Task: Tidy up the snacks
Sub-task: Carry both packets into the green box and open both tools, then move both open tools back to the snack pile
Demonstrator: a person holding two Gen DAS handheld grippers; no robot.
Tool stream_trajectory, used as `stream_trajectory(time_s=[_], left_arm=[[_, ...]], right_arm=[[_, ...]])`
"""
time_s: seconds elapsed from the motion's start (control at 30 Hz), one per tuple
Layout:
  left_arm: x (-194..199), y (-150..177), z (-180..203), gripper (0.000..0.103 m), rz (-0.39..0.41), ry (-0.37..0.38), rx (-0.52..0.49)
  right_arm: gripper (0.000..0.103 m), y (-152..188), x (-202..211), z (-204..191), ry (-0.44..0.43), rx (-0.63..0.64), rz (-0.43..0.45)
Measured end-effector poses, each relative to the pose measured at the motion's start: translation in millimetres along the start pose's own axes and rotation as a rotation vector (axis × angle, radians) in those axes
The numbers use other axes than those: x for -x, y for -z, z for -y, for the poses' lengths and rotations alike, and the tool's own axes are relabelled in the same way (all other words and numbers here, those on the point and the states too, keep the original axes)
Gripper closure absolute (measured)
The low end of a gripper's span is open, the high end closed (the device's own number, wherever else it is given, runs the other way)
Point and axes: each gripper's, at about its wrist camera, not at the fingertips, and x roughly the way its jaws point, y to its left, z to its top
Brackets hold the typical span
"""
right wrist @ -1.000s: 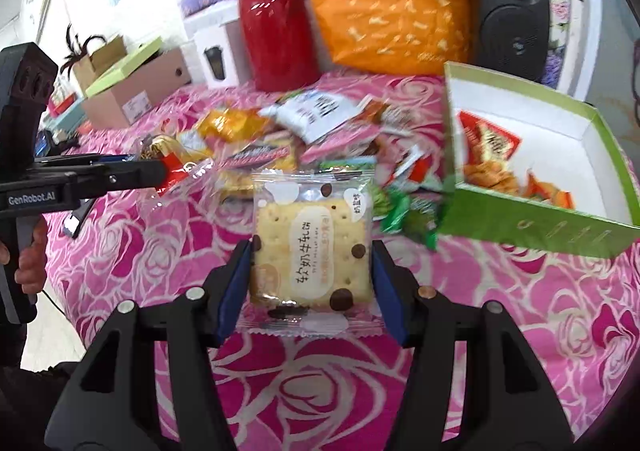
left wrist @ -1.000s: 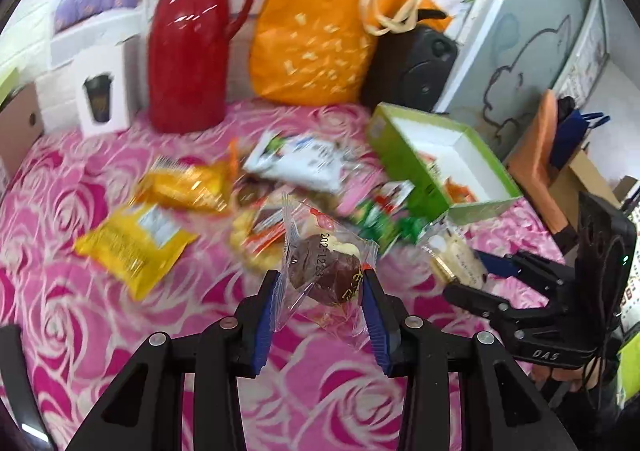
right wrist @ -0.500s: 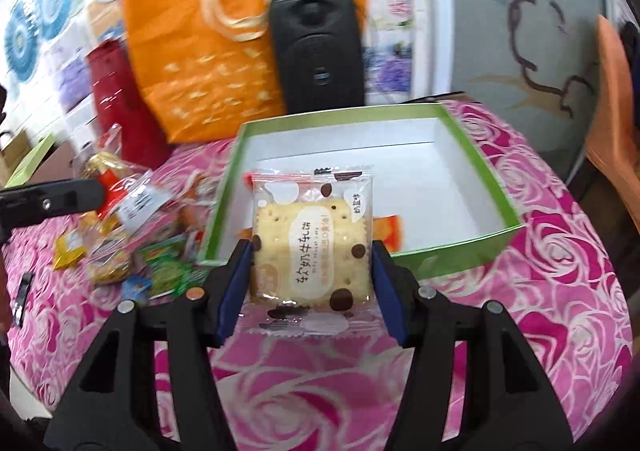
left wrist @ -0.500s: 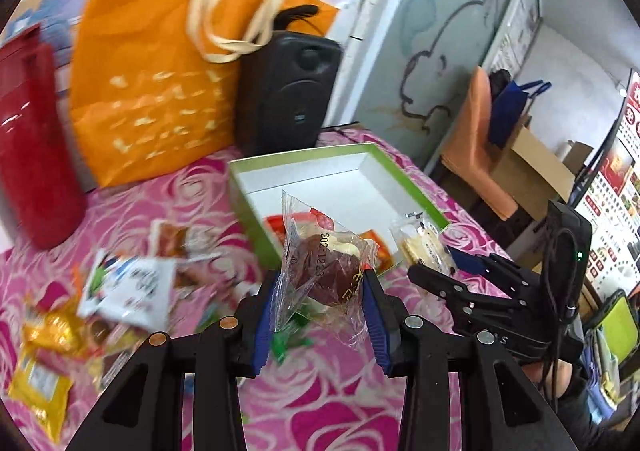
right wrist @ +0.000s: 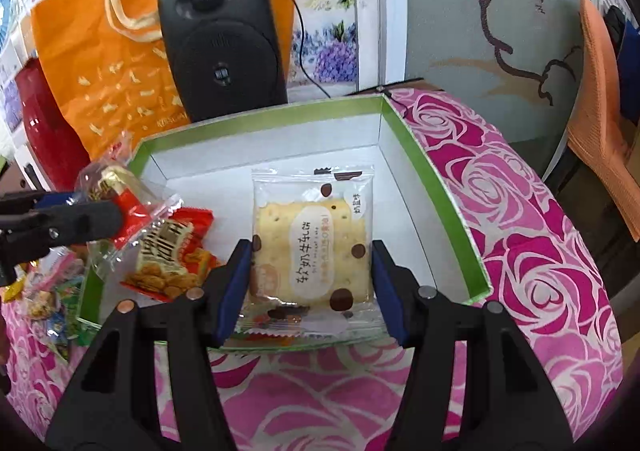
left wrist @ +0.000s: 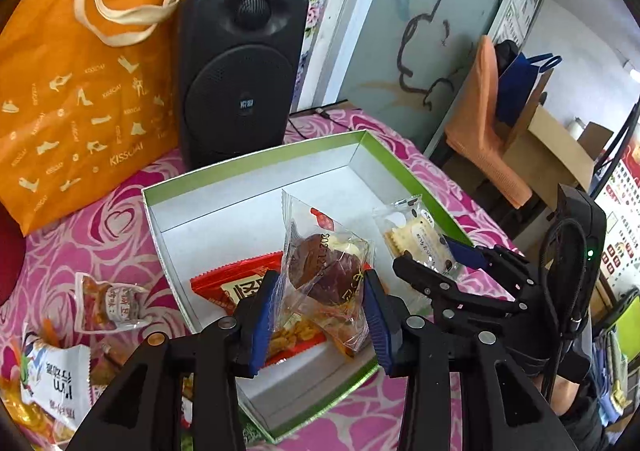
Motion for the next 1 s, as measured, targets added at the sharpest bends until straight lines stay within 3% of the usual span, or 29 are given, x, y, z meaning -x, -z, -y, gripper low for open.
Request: stream_trajectory(time_s=[0.03,0.07,0.1,0.13,0.2,0.37,0.67,1.0], left_arm=[[-2,0,-3,0.049,-0.007,-0.006,0.011],[-2,0,-6,0.027,-0.015,-0.012,0.021],[0,1,-9,0.018,-0.015,-0.023,0.032],[5,2,-11,0.014,0.008,-0.037,0.042],[13,3,-17,0.014,0.046,-0.056,0.049],[23,6,-26,0.013,0.040,-0.083,0.075],[82,32,-34,0.013,0.066,-0.104,0.080],[159,108,-84,0.013,0.091,-0.209,0.204]], right_arm=[[0.042,1,-5,-3,0.014,0.031,-0.014],[0.028,2,-8,-6,0.027,0.069,-0.016],[0.009,3,-7,-8,0.033,0.089,-0.008],[0.004,5,-4,-11,0.037,0.116,0.018],[0.001,8,3,-15,0.027,0.141,0.055],[0.001,9,11,-22,0.029,0.120,0.048],[0.001,20,60,-57,-0.043,0.135,0.071],[0.001,46,87,-131,-0.183,0.239,0.055]])
